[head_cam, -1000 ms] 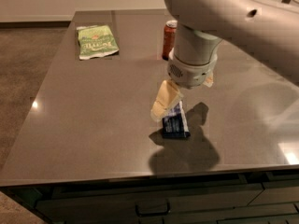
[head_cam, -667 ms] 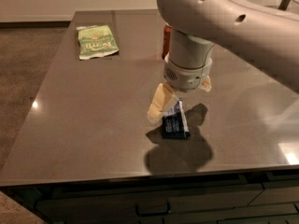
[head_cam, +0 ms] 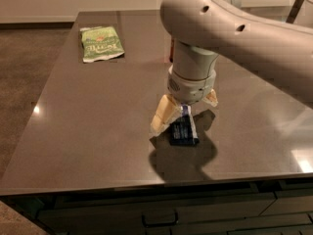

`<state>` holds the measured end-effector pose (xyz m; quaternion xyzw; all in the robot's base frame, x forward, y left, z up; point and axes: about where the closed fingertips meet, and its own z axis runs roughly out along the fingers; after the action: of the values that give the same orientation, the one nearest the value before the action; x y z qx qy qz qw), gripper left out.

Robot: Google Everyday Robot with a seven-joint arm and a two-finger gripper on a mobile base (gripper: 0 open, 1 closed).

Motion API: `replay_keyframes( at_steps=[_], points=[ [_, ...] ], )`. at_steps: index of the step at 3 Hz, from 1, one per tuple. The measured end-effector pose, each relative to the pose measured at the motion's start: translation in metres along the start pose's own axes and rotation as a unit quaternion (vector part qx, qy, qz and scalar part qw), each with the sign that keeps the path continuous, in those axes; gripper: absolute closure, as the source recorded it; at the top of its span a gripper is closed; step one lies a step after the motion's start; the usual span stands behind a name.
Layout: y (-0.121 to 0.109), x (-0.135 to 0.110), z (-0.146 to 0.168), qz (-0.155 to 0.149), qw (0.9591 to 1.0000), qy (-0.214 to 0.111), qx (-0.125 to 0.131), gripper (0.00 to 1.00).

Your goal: Move rxbar blueberry near green jalapeno chip bag

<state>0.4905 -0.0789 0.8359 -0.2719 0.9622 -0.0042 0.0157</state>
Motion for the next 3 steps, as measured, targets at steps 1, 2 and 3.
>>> replay_keyframes(
  at_steps=[1,2,3],
  points=[
    [0.0034,-0.0011,0.0073,0.001,0.9999,0.006,-0.011,0.18],
    [0.0048,-0.0026,0.0113,0.001,0.9998,0.008,-0.02,0.41],
    [0.0047,-0.0029,0.0058,0.0,0.9998,0.008,-0.02,0.64]
  ],
)
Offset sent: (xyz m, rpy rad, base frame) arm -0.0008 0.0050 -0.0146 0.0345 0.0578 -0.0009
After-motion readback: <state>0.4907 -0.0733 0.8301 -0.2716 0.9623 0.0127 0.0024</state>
